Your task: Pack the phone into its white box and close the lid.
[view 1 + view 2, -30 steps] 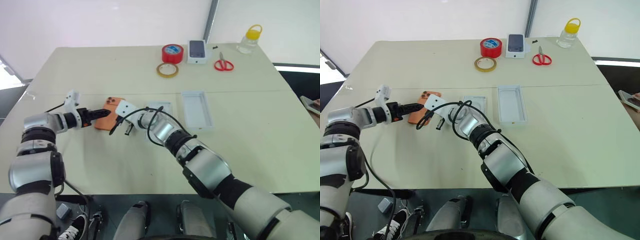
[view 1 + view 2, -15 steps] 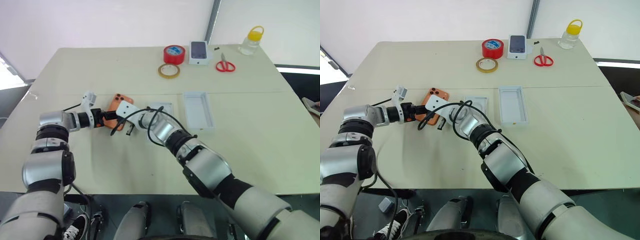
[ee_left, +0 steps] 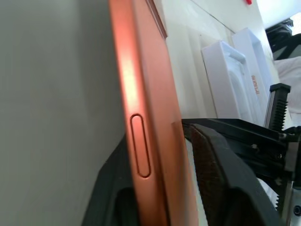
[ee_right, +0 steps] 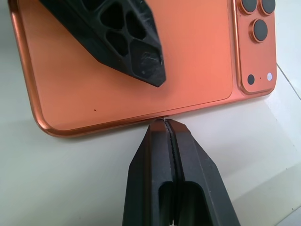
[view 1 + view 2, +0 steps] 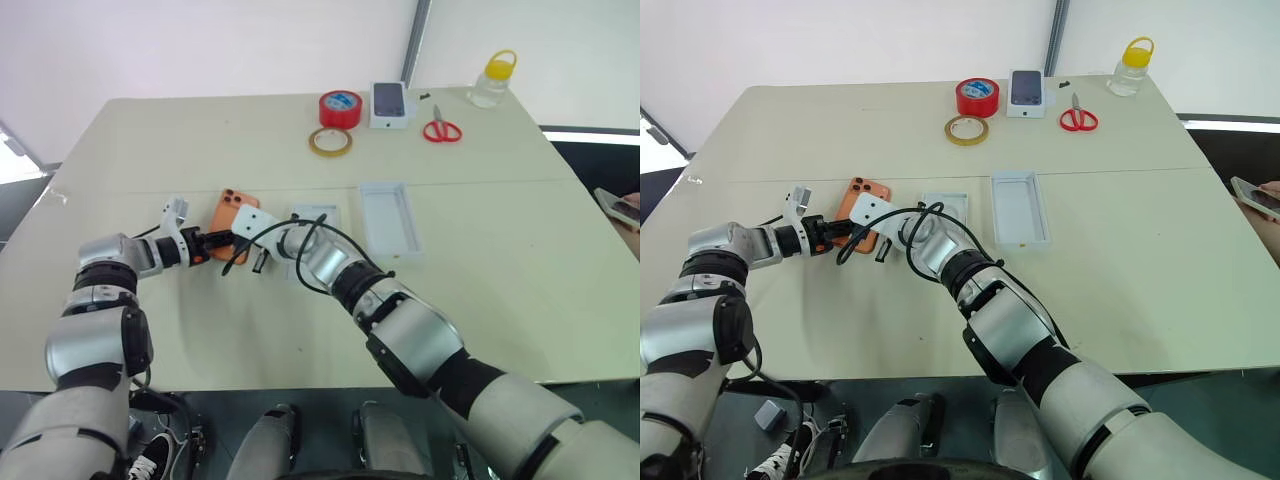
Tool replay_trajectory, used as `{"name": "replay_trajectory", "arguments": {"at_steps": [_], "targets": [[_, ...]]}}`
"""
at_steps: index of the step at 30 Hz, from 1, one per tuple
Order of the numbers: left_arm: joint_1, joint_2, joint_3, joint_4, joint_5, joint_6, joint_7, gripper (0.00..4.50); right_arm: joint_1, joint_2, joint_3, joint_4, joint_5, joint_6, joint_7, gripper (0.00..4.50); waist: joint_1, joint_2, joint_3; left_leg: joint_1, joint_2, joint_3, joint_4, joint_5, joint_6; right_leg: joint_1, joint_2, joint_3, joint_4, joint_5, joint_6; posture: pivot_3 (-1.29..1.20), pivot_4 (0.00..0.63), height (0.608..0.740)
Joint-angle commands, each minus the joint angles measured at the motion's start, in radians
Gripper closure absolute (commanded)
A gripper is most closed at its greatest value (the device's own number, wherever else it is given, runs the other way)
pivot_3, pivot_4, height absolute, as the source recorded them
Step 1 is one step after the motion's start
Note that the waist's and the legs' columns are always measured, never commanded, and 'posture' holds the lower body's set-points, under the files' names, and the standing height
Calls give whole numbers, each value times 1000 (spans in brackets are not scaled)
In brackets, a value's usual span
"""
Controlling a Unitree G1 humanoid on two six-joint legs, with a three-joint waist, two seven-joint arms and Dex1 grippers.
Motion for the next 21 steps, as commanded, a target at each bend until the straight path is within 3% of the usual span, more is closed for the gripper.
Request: {"name": "replay_trajectory", "arguments": {"at_steps": [1,2,6,15,21], "targets": [[41,-7,-11,31,5,44,27,2983,3,1,1,-8,-7,-6,-2,4500,0,0,0,0,0,0,0,0,0,0,0,0,0,0,0,0,150,740],[45,-7,-12,30,3,43,30,2983,3,1,2,-8,-9,-7,-2,4500,-1,0,0,0,0,0,0,0,0,0,0,0,0,0,0,0,150,740],[56,-9,-9,23,-5,44,43,4138,9,1,6,-10,-13,-9,2,4500,-1,0,-4,0,0,0,0,0,0,0,0,0,0,0,0,0,150,740],[61,-1,52,20,-66,96,75,4138,12,-13,-6,-31,-4,-6,13,4500,-6,0,-5,2,1,0,-1,0,0,0,1,1,0,0,0,0,150,740],[68,33,177,26,-182,198,74,4138,15,-41,-116,-146,121,-21,112,4500,-18,-1,-5,0,1,1,0,0,0,1,1,1,1,0,0,0,150,740]]}}
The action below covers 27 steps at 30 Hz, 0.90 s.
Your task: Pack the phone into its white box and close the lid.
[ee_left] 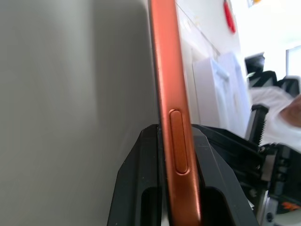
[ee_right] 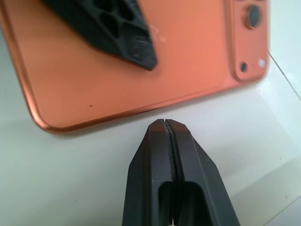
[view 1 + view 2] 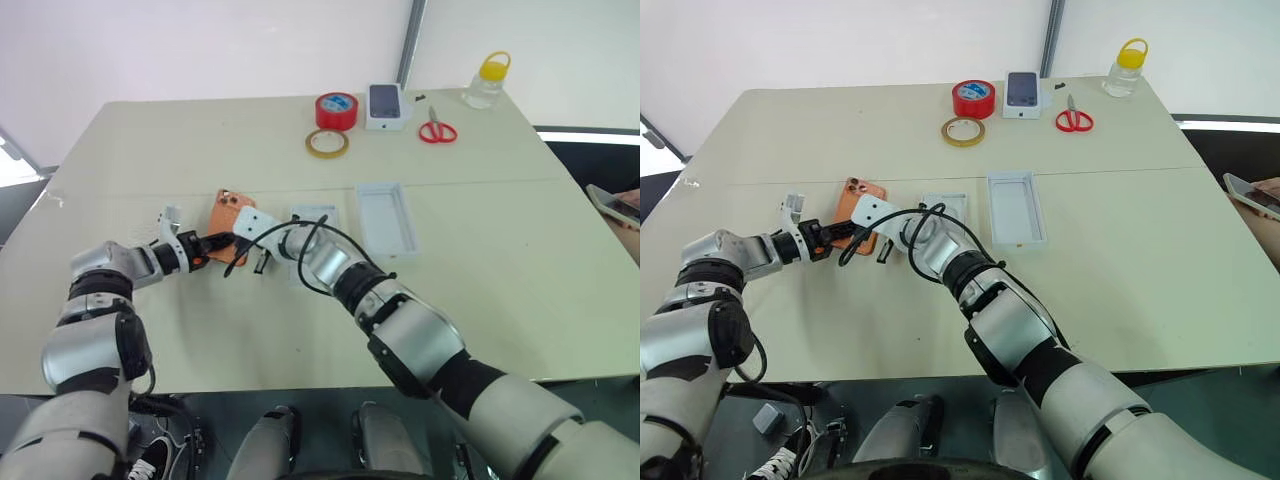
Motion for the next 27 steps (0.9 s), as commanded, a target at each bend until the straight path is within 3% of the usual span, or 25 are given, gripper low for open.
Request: {"name": "replay_trajectory", "arguments": {"at_steps": [1,5,11,18,23,27], "targets": [[33,19,43,1,-48,62,-6,4138,-2,-20,-80,-139,99,-24,76,4500,-12,0,0,-1,0,0,0,0,0,0,0,0,0,0,0,0,150,740],[51,34,96,-37,-112,131,-23,4138,43,-52,-155,-307,221,44,196,4500,-19,0,0,-1,1,0,0,0,-1,-1,0,0,2,0,0,0,150,740],[104,37,166,-174,-217,201,-39,4138,179,-134,-97,-571,261,211,343,4500,-17,0,0,-2,1,0,0,0,-1,-3,0,0,3,0,0,0,150,740],[220,-43,257,-463,-342,293,93,4179,397,-319,-54,-1021,373,404,529,1122,-10,-1,0,-5,1,1,2,0,-1,-5,0,1,3,0,0,0,150,740],[269,-121,299,-653,-419,350,212,4179,488,-488,19,-1159,339,335,603,1122,-8,-1,0,-5,2,1,2,-2,4,-5,0,1,3,0,0,0,150,740],[277,-153,300,-724,-458,365,270,4179,533,-543,34,-1203,365,320,627,1122,-9,-3,1,-5,2,2,2,-3,4,-5,0,1,3,0,0,0,150,740]]}}
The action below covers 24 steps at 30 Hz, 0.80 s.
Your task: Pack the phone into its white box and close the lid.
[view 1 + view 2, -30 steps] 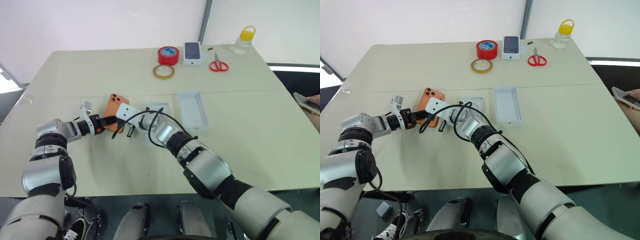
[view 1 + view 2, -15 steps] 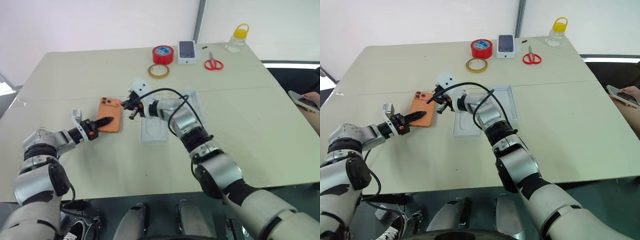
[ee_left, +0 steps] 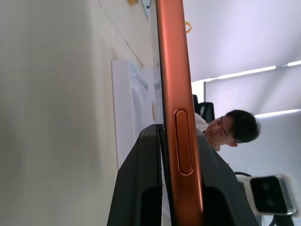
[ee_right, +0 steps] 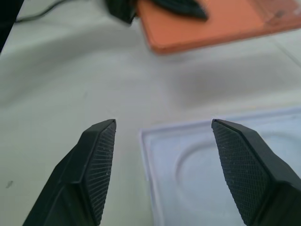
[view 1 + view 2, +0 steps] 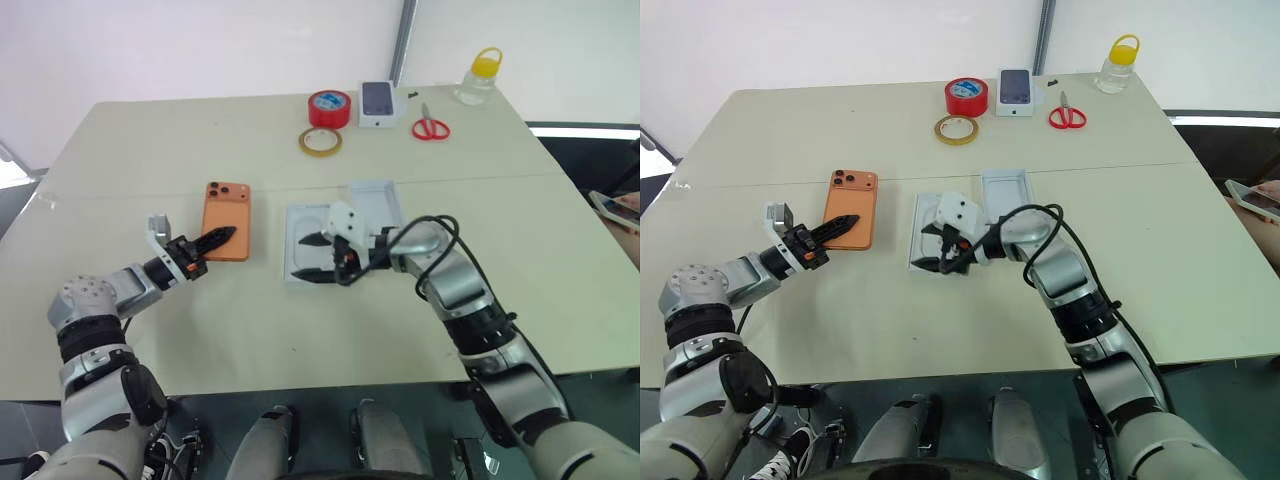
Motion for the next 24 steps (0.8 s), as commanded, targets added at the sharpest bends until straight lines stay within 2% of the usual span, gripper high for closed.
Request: {"name": "replay_trajectory", "arguments": {"at_steps": [1,4,7,20,21,23,24], "targets": [[-9,-3,30,-84,-66,4,29,4179,14,-16,15,-52,18,-52,15,1122,0,0,0,0,0,0,0,0,0,0,0,0,0,0,0,0,150,740],[-10,-7,31,-89,-85,1,56,4179,37,-35,46,-7,-35,-156,-6,1122,2,0,0,0,0,0,0,0,0,0,0,0,0,0,0,0,150,740],[-10,-5,24,-95,-96,-3,73,4179,46,-44,63,30,-60,-214,-18,2453,5,-1,0,0,0,1,0,0,0,0,0,0,-1,0,0,0,150,740],[14,-25,-2,-128,-130,-6,108,4179,32,-22,64,118,-69,-279,-39,2453,31,-4,2,0,0,1,0,3,-4,2,0,0,-4,0,0,0,150,740],[17,-25,-4,-131,-130,-9,109,4179,32,-23,65,122,-72,-282,-40,2993,30,-4,2,0,0,1,0,3,-4,2,0,0,-4,0,0,0,150,740],[18,-25,-4,-133,-136,-10,114,4179,37,-29,70,130,-80,-299,-36,3732,31,-4,2,0,0,1,0,3,-4,2,0,0,-4,0,0,0,150,740],[17,-23,-4,-133,-140,-7,115,4179,38,-27,66,128,-72,-292,-31,4338,31,-4,2,0,0,1,0,3,-4,2,0,0,-5,0,0,0,150,740]]}}
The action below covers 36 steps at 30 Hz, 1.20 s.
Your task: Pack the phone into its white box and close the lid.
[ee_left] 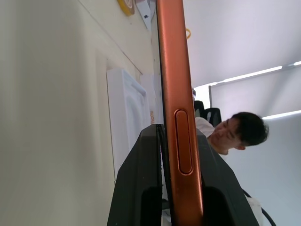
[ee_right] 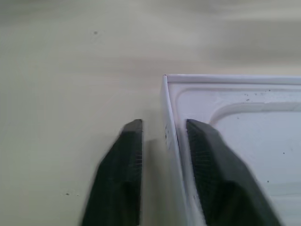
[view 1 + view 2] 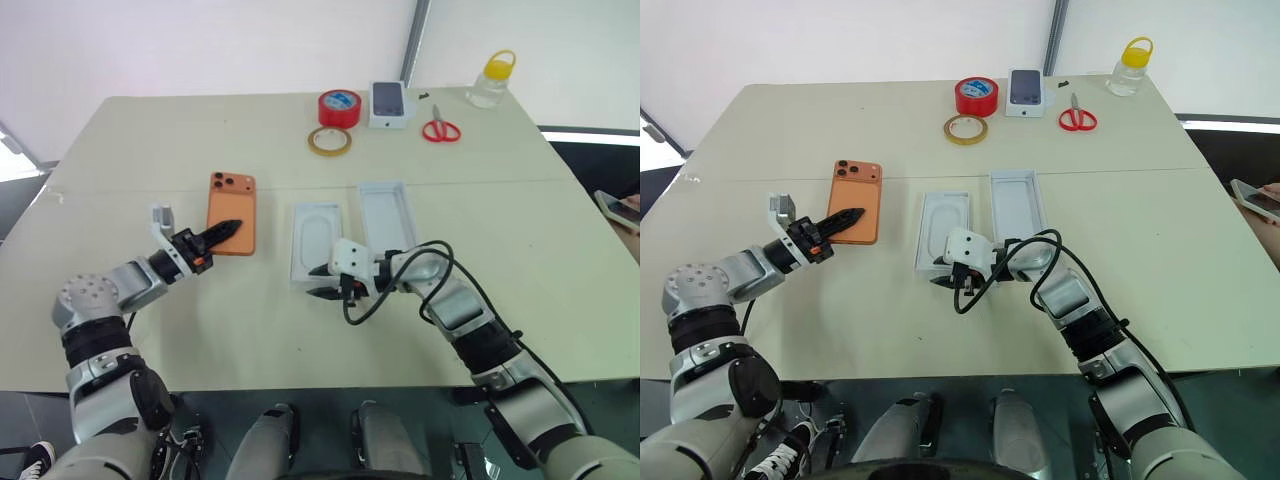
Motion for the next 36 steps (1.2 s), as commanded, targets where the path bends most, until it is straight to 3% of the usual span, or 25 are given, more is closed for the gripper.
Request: {"name": "replay_trajectory", "arguments": {"at_steps": [1,9,22,31,36], "targets": [[-15,12,12,-45,-50,-5,-7,4179,-18,2,-9,-14,13,-15,9,4427,0,0,0,0,0,0,0,0,0,0,0,0,0,0,0,0,150,740],[-46,0,13,-32,-73,-4,23,4179,-20,79,23,-112,34,73,-20,4427,-2,0,0,0,0,0,0,0,0,0,0,0,0,0,0,0,150,740],[1,-103,-32,-167,-123,7,106,4179,-37,167,75,-76,-27,83,-112,4427,0,-1,0,0,0,0,0,0,0,0,0,0,0,0,0,0,150,740],[50,-144,-33,-239,-142,-19,164,4179,-19,92,-11,-162,60,168,-74,34,5,-1,0,0,0,0,0,0,0,0,0,0,-1,0,0,0,150,740],[93,-175,-74,-286,-129,-34,199,4179,5,-30,-61,-191,94,164,-19,34,20,-1,0,0,0,1,0,0,1,1,0,0,-3,0,0,0,150,740]]}}
